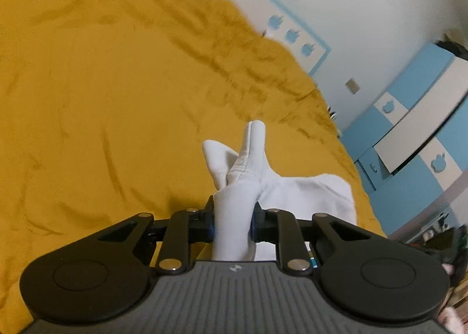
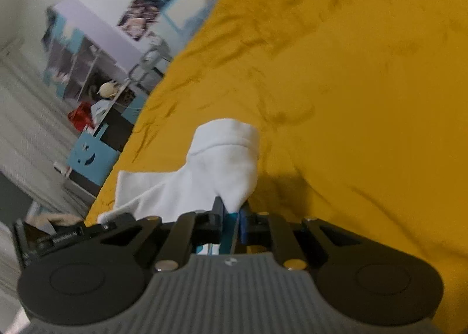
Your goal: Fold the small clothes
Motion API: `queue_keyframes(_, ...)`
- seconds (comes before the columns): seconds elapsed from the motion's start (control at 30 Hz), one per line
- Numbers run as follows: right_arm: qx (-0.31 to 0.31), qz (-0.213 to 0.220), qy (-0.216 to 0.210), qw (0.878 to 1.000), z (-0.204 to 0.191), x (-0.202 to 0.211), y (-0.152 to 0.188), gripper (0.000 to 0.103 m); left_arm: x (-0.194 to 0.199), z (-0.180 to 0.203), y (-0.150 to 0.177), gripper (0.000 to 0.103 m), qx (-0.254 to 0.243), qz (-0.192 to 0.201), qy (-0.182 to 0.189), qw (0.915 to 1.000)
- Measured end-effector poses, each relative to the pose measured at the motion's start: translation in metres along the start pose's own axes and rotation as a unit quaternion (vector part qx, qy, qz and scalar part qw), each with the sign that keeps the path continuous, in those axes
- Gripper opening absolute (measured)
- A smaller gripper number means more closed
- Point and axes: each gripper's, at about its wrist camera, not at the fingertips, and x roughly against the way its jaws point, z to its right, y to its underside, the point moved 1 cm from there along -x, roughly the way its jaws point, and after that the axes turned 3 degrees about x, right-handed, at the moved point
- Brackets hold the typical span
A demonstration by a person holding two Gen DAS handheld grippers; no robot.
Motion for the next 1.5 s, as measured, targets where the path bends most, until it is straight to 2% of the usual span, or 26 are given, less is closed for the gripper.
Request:
queue_keyframes(0.13, 0.031, 0.036, -0.010, 0.999, -0.041, 0.051, 0.002, 0.004, 0.050, 0.034, 0.009, 0.022, -0.034, 0.054, -0.001, 0.9980)
queue_keyframes(0.3, 0.074, 0.072, -0.014, 0.995, -0.091, 0.121, 0.015, 0.004, 0.120, 0.075, 0.031, 0.021, -0.066, 0.120, 0.005, 0.9906)
queue_keyframes(0.53, 0.115, 0.121, -0.031, 0.985, -0.140, 0.242, 0.049, 0.004, 0.209, 0.135, 0.061, 0.021, -0.074, 0.172, 0.043, 0.9813)
queue_keyframes(0.73, 0.131, 0.138, -0.034, 0.981, -0.158, 0.346, 0.084, 0.004, 0.265, 0.188, 0.090, 0.021, -0.101, 0.166, 0.073, 0.9782)
queue_keyframes(0.9, 0.120, 0.116, -0.021, 0.986, -0.150, 0.405, 0.119, 0.004, 0.275, 0.201, 0.115, 0.021, -0.099, 0.132, 0.090, 0.9823)
queue_keyframes(1.03, 0.104, 0.095, -0.008, 0.990, -0.131, 0.413, 0.146, 0.004, 0.257, 0.180, 0.135, 0.021, -0.077, 0.091, 0.088, 0.9890)
queue_keyframes(1.2, 0.065, 0.046, 0.009, 0.997, -0.088, 0.370, 0.164, 0.004, 0.209, 0.147, 0.141, 0.021, -0.065, 0.032, 0.058, 0.9957)
queue_keyframes(1.37, 0.043, 0.017, 0.022, 0.999, -0.055, 0.314, 0.147, 0.004, 0.161, 0.121, 0.121, 0.021, -0.054, -0.011, 0.052, 0.9972)
queue_keyframes(1.5, 0.035, -0.021, 0.044, 0.998, -0.030, 0.262, 0.133, 0.004, 0.115, 0.101, 0.115, 0.021, -0.056, -0.060, 0.027, 0.9963)
